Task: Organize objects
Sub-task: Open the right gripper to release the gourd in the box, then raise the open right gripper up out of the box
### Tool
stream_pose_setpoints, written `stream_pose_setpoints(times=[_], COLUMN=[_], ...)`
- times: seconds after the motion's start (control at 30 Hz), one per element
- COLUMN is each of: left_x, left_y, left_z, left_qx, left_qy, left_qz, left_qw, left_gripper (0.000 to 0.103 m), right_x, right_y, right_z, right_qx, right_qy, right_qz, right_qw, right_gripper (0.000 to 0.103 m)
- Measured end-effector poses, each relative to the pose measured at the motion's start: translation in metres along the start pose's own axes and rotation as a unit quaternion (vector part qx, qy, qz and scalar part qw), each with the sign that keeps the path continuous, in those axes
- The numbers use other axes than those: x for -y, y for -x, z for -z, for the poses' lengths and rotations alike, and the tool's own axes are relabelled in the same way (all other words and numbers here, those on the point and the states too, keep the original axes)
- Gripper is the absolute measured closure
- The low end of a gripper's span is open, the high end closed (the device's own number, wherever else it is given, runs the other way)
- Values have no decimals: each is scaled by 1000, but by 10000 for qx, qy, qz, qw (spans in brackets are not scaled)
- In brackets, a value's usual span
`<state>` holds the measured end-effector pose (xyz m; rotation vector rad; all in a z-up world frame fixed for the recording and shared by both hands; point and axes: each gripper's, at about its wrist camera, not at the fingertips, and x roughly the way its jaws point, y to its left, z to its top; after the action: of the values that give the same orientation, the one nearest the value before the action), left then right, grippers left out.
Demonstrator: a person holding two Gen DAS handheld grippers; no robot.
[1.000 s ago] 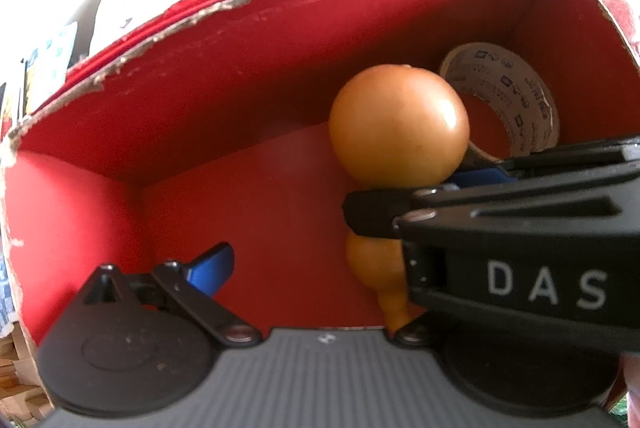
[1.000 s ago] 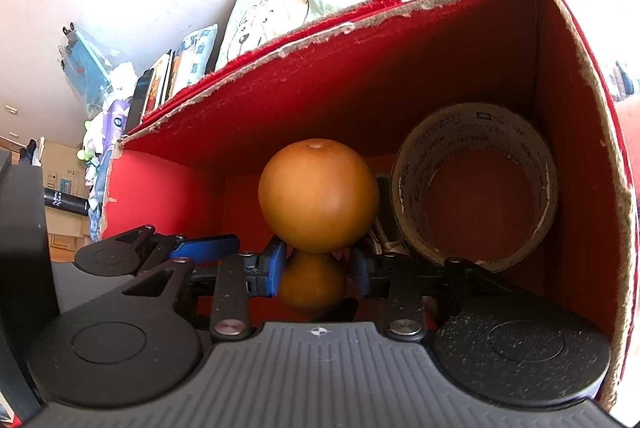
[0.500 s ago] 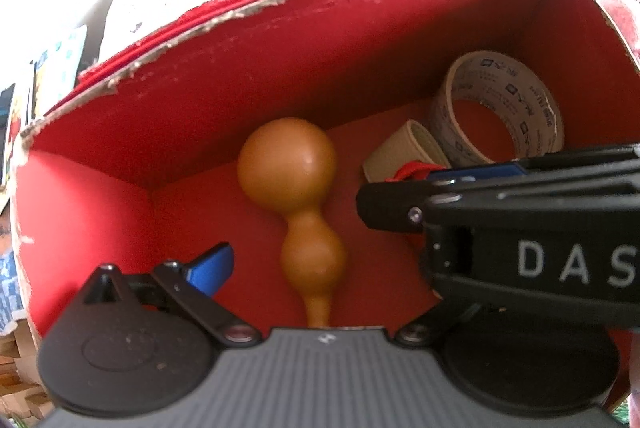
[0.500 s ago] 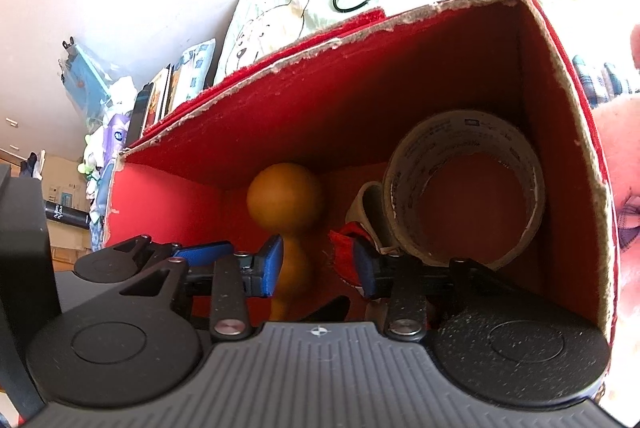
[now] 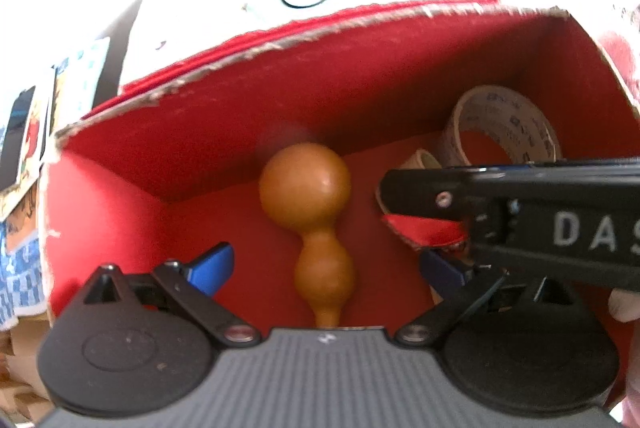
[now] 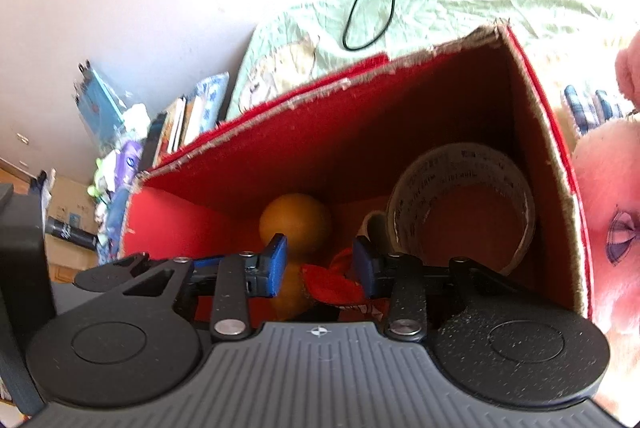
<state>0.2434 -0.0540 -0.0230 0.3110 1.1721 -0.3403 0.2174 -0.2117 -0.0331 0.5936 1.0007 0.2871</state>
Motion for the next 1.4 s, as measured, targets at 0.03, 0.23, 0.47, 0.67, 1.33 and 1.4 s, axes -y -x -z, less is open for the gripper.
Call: stream_pose_setpoints(times=[0.03, 0.23, 0.47, 0.67, 1.33, 1.4], left_x=[-4, -35, -56, -56, -27, -26], left_y=[6, 30, 62, 62, 42, 46], left_z=[1, 8, 37, 57, 47, 51], left_qx=[70, 506, 913, 1026, 779, 781], left_qy=[94, 502, 753, 699, 311, 331], left_qz=[96, 239, -28, -307, -410, -422], left_qw=[9999, 9972, 9930, 9918, 9956, 9955], left_gripper=[4, 5, 5, 8, 6, 5], right_x=[1, 6, -24, -46, -43, -42], right_y=[2, 4, -24, -60, -24, -16], right_z=[0, -1, -2, 3, 23, 25], right_qx=[54, 28, -489, -1070, -578, -468], right_qy=[-20, -541, -708, -499, -39, -83], right_qz=[-59, -361, -852, -383, 949, 893], right_qw=[10000, 9979, 9926, 9923, 9938, 9949], right_gripper=[63, 63, 63, 63, 68, 65])
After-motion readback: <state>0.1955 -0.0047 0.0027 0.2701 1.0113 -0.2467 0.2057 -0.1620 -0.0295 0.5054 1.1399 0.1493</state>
